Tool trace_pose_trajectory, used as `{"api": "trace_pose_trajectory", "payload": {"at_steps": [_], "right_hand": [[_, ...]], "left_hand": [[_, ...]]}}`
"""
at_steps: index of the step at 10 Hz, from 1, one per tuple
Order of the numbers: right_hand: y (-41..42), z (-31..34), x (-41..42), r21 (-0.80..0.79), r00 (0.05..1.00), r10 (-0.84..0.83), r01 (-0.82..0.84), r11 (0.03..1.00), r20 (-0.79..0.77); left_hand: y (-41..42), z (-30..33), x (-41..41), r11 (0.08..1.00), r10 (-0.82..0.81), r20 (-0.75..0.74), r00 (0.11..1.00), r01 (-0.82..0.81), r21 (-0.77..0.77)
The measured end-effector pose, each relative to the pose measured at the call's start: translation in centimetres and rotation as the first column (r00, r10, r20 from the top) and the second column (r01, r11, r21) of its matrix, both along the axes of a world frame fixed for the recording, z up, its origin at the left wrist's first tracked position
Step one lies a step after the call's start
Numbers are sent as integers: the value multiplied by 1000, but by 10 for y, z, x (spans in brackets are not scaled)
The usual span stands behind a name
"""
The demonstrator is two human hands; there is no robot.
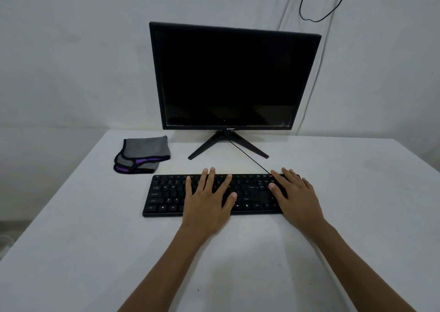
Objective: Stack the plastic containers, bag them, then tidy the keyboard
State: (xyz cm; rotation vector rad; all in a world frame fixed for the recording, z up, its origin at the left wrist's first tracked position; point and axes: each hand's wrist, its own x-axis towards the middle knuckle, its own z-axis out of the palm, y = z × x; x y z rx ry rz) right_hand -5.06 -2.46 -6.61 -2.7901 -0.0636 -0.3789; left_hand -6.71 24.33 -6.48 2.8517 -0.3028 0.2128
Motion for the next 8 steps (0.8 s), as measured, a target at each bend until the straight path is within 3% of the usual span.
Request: {"api": "trace_pose_trajectory", "payload": {"at_steps": [3,6,7,8], "right_hand": [[-14,5,5,46,1000,3,-2,999,-23],[-17,2,4,-16,1000,-23,23,1000,-2],[-16,5,2,20,999,-37,37,999,39],[-14,24,6,153,991,-28,8,988,130]], "left_hand": [[-11,5,3,1000,-7,-22,1000,7,-8],[-17,4,6,1000,-20,-12,1000,19,-18],[-16,9,6,999,-21,-68,997,17,-47],[-12,21,14,992,-53,-35,998,48,-121]]}}
